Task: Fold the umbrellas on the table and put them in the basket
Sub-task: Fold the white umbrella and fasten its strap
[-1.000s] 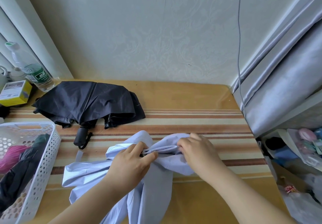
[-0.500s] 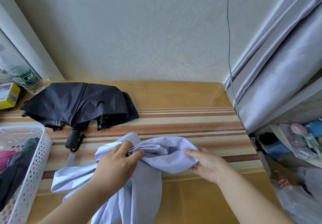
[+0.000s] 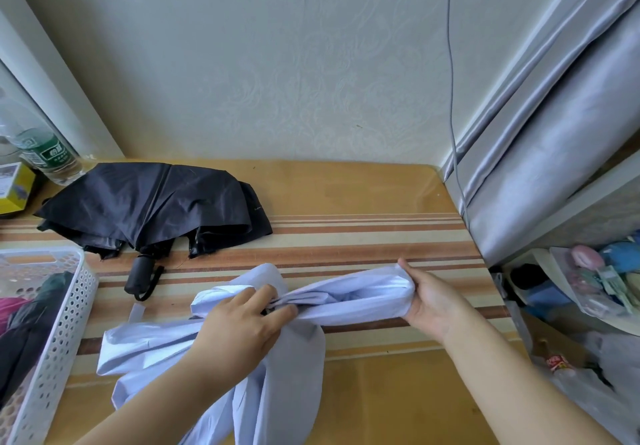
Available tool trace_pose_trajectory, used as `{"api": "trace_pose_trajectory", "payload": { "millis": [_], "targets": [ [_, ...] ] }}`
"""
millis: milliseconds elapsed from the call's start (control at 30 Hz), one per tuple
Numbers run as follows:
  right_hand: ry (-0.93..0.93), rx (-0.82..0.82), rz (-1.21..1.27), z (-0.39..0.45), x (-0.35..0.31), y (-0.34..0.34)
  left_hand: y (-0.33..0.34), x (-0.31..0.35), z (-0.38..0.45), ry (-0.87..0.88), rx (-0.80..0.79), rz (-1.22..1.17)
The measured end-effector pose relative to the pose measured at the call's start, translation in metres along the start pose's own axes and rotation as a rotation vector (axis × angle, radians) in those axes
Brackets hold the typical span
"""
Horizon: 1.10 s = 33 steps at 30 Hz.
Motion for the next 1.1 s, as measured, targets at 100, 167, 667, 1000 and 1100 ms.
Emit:
{"api": "trace_pose_trajectory", "payload": {
  "millis": [100,167,667,1000,1100],
  "targets": [
    [-0.035,0.226,-0.332,0.005,-0.002,-0.013,0.004,0.005,0.003,-0.006,-0.011,0.003],
    [-0.184,0.314,-0.666,-0.001,-0.006,-0.016,0.004,0.002,0.002,-0.036,-0.013,0.011],
    [-0.487,0.413,-1.511,-0.013,-0.019,-0.003,0.002,-0.008,-0.002,-0.084,-0.059,0.034],
    [-0.511,0.125,-1.366,-0.02,-0.003,0.023,0.005,-0.012,-0.01,-0.159,-0.046,-0.034],
    [-0.669,-0.139,-1.532,-0.019,-0.002,0.032,0.003,-0.017,-0.013,-0.165,-0.033,-0.019]
  ]
}}
Point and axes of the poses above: each hand's wrist, its own z-axis towards the middle knuckle, its own y-axis out of the palm, x = y × z, the point moved 1 cm from there along z, towards the middle knuckle, and after that the axes turned 9 degrees about z, right-handed, at the moved point
